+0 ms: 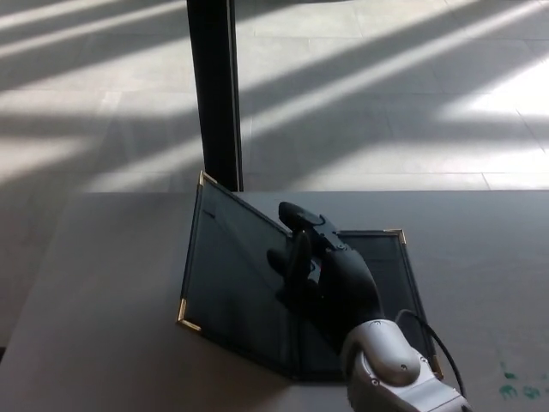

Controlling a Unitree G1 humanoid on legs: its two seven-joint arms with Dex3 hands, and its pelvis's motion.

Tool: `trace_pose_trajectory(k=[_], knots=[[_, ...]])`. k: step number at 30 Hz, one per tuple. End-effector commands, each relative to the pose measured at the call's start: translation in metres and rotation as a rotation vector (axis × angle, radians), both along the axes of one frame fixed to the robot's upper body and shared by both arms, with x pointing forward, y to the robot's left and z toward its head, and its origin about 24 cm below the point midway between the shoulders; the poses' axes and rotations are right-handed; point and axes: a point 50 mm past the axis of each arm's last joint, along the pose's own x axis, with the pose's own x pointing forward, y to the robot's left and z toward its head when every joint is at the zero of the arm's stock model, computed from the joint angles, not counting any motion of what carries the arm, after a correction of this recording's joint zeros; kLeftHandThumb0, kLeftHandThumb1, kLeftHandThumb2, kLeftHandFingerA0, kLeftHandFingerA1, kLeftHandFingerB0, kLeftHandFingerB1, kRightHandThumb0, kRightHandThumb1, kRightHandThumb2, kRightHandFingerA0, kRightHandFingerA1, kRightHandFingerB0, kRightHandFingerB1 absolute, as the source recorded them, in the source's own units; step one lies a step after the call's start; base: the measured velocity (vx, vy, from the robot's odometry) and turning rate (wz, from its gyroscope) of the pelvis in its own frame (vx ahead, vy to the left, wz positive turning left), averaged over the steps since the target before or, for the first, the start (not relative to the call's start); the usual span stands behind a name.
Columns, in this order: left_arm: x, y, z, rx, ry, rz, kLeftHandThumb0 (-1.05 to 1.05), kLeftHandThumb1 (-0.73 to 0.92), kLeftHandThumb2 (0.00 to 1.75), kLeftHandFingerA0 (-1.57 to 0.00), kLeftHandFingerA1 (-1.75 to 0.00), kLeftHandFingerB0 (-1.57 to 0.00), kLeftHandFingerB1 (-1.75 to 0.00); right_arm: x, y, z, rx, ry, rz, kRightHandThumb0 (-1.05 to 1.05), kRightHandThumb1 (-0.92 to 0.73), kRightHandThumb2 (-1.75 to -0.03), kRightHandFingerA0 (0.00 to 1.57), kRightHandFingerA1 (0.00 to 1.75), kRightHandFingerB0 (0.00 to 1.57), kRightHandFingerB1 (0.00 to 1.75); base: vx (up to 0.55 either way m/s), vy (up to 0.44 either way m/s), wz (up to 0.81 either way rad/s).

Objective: There is a diary kept infront of the robot and the robot uses its right hand to grab its cover and puses it to the left to open it.

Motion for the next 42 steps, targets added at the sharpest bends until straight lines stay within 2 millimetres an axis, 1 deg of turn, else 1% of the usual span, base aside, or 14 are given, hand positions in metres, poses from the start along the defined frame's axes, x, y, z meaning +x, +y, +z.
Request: trace_pose_trajectory(k=[1, 3, 4, 6, 7, 8, 11, 13, 19, 20, 22, 23, 24, 42], knots=[[0.003, 0.005, 0.010, 0.068, 0.016, -0.011, -1.04, 0.92, 1.03, -0.23, -1.20, -0.13, -0.99, 0.020, -0.005, 0.002, -0.120, -0.002, -0.066, -0.88, -0.80, -1.20, 0.09, 0.52, 0.02, 0.49, 0.00, 0.000, 0.00], [0.007, 0.005, 0.012, 0.067, 0.009, -0.007, -0.99, 0.91, 1.43, -0.48, -1.04, -0.10, -0.74, 0.023, -0.004, 0.003, -0.113, 0.005, -0.083, -0.90, -0.92, -0.79, 0.09, 0.53, 0.11, 0.47, 0.00, 0.000, 0.00], [0.010, 0.006, 0.016, 0.062, -0.003, 0.010, -0.99, 0.91, 1.42, -0.48, -1.04, -0.11, -0.75, 0.027, 0.000, 0.004, -0.116, 0.024, -0.101, -0.40, -0.49, -1.12, 0.01, 0.53, 0.01, 0.52, 0.00, 0.000, 0.00], [0.013, 0.006, 0.019, 0.070, -0.003, 0.009, -0.98, 0.91, 1.42, -0.46, -1.02, -0.10, -0.74, 0.026, 0.008, 0.001, -0.119, 0.067, -0.086, -0.40, -0.47, -1.11, 0.00, 0.52, 0.01, 0.51, 0.00, 0.000, 0.00], [0.016, 0.004, 0.020, 0.077, -0.004, 0.003, -0.99, 0.92, 1.43, -0.44, -1.03, -0.13, -0.77, 0.020, 0.022, -0.003, -0.130, 0.094, -0.054, -0.83, -0.75, -1.15, 0.11, 0.56, 0.09, 0.51, 0.00, 0.000, 0.00], [0.018, 0.003, 0.021, 0.080, -0.007, -0.016, -1.05, 0.92, 1.02, -0.19, -1.26, -0.11, -1.00, 0.018, 0.027, -0.006, -0.120, 0.097, -0.028, -0.40, -0.51, -1.13, 0.00, 0.53, 0.01, 0.51, 0.00, 0.000, 0.00], [0.023, 0.001, 0.023, 0.083, -0.001, -0.023, -1.03, 0.92, 1.29, -0.30, -0.96, -0.22, -0.81, 0.012, 0.039, -0.012, -0.132, 0.098, -0.005, -0.39, -0.52, -1.13, 0.01, 0.52, 0.02, 0.51, 0.00, 0.000, 0.00], [0.025, -0.001, 0.022, 0.074, -0.013, -0.034, -1.05, 0.92, 1.01, -0.19, -1.17, -0.09, -0.91, 0.005, 0.049, -0.018, -0.115, 0.128, 0.027, -0.40, -0.48, -1.11, 0.00, 0.53, 0.01, 0.51, 0.00, 0.000, 0.00], [0.024, -0.001, 0.021, 0.072, -0.011, -0.034, -1.04, 0.92, 1.02, -0.20, -1.22, -0.10, -0.95, -0.006, 0.050, -0.026, -0.056, 0.159, 0.083, -0.91, -0.83, -1.18, 0.07, 0.43, 0.00, 0.40, 0.00, 0.000, 0.00], [0.022, -0.001, 0.019, 0.072, -0.001, -0.020, -0.96, 0.92, 1.42, -0.48, -1.03, -0.10, -0.74, 0.001, 0.038, -0.018, -0.065, 0.123, 0.057, -0.84, -0.80, -1.17, 0.10, 0.52, 0.01, 0.47, 0.00, 0.000, 0.00], [0.019, -0.001, 0.017, 0.070, 0.007, -0.017, -0.95, 0.91, 1.42, -0.49, -1.04, -0.10, -0.74, 0.020, 0.006, 0.007, -0.088, 0.032, 0.001, -0.39, -0.53, -1.14, 0.00, 0.52, 0.00, 0.50, 0.00, 0.000, 0.00], [0.019, -0.001, 0.017, 0.070, 0.014, -0.015, -0.95, 0.91, 1.42, -0.49, -1.04, -0.10, -0.74, 0.023, -0.002, 0.013, -0.077, 0.020, -0.020, -0.39, -0.53, -1.14, 0.00, 0.52, 0.00, 0.50, 0.00, 0.000, 0.00], [0.018, -0.001, 0.016, 0.066, 0.013, -0.012, -1.05, 0.92, 1.00, -0.29, -1.11, -0.17, -0.88, 0.029, -0.014, 0.025, -0.094, -0.013, -0.053, -0.83, -0.92, -0.76, 0.15, 0.48, 0.14, 0.43, 0.00, 0.000, 0.00], [-0.010, 0.003, 0.000, 0.035, 0.039, 0.034, -1.04, 0.92, 1.02, -0.18, -1.25, -0.12, -1.00, 0.031, -0.209, 0.178, 0.280, -0.320, -0.470, -0.83, -0.90, -0.68, 0.24, 0.41, 0.22, 0.36, 0.00, 0.000, 0.00]])
